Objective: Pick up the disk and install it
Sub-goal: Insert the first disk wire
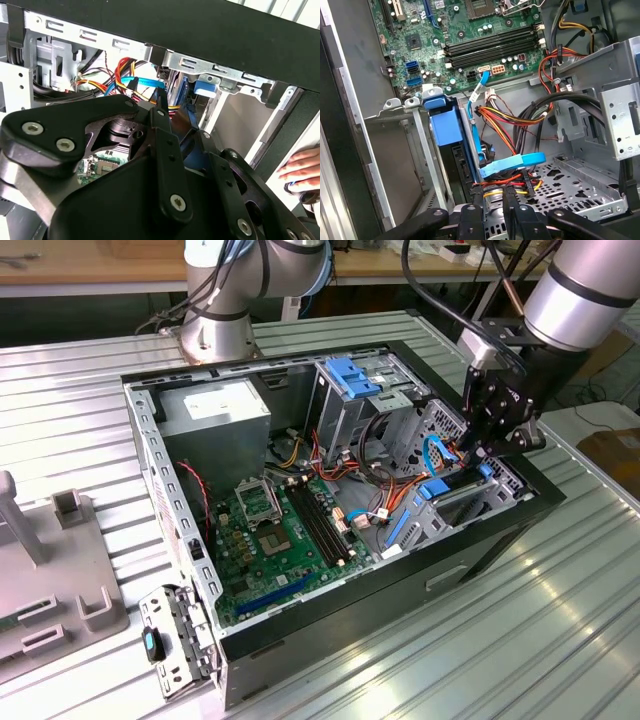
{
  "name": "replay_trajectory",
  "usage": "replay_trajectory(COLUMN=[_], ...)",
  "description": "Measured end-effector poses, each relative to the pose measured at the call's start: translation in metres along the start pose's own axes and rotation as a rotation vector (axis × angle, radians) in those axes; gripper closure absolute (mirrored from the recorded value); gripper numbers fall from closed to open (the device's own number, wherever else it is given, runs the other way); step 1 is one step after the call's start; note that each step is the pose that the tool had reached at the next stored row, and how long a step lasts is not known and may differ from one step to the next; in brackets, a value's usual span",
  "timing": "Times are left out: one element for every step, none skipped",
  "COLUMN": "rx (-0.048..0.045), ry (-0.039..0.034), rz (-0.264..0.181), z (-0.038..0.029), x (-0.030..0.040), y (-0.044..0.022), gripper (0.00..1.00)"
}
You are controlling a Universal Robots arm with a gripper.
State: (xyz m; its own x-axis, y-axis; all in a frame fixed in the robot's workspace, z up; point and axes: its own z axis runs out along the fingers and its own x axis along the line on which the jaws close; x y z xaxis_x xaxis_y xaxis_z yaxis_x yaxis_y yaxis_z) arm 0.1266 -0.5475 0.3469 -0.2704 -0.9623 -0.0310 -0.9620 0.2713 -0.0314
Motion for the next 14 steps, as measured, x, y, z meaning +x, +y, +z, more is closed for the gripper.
replay_trajectory(rx=[0.0,-0.0001,-0.0001,-0.0001,-0.0002,-0.0003,-0.0002,-0.0002,-0.0002,-0.0002,-0.0002,-0.0002,-0.0001,0.0], ry=[-0.0002,-0.0002,-0.0002,-0.0003,-0.0006,-0.0009,-0.0009,-0.0008,-0.0009,-0.0008,-0.0009,-0.0012,-0.0011,-0.001], rz=[0.0,0.0,0.0,0.0,0.0,0.0,0.0,0.0,0.0,0.0,0.0,0.0,0.0,0.0], z=[0.0003,0.0003,0.0003,0.0004,0.0005,0.0006,0.0007,0.0008,0.0009,0.0009,0.001,0.0016,0.0016,0.0016], x=[0.0,0.0,0.0,0.0,0.0,0.0,0.0,0.0001,0.0001,0.0002,0.0002,0.0004,0.0005,0.0006], y=[0.0,0.0,0.0,0.0,0.0,0.0,0.0001,0.0002,0.0003,0.0004,0.0005,0.0011,0.0014,0.0015], gripper=[0.7,0.7,0.7,0.7,0.7,0.7,0.7,0.7,0.7,0.7,0.7,0.7,0.7,0.7])
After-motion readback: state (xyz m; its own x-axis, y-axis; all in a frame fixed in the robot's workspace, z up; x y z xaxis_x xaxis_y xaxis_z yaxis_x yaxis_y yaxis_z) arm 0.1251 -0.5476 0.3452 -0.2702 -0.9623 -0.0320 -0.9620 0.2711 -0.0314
